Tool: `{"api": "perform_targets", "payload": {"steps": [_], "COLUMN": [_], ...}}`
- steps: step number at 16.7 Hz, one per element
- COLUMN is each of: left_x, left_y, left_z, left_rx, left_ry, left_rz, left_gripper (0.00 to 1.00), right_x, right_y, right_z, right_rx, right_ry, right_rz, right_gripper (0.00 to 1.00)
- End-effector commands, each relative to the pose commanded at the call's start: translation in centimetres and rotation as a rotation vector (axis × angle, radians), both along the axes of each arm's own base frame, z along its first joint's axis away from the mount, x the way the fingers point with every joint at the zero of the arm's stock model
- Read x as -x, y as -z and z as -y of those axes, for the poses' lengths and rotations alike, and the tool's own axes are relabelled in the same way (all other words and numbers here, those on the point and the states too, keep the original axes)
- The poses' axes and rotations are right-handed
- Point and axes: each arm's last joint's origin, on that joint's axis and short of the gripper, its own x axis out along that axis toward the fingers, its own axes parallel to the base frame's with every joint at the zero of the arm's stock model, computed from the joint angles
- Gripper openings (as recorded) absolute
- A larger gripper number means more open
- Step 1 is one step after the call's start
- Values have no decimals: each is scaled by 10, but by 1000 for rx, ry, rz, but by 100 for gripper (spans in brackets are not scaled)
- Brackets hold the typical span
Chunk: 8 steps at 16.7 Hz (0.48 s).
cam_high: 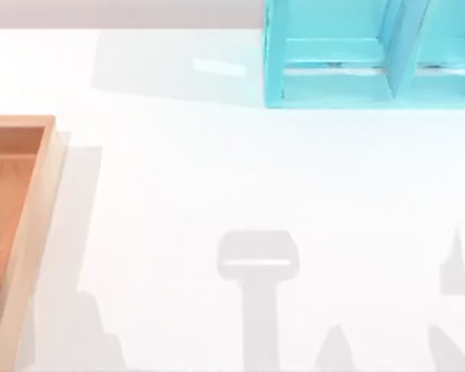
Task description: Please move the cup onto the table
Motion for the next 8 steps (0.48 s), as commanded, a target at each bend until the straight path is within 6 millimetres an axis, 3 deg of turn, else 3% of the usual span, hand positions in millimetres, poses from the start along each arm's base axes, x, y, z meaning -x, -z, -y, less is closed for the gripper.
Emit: {"api": "perform_targets", "payload": {"steps": [3, 8], "left_x": [0, 0], "left_y": [0, 0], "left_z": [0, 0], "left_rx": [0, 0], "left_ry": [0, 0], "left_rz": [0, 0], "left_gripper": [2, 0], "right_x": [0, 0], "right_y": [0, 0], "right_z": [0, 0], "right_rx": [0, 0], "right_ry": [0, 0], "right_rz": [0, 0], "right_gripper": [100, 100]}}
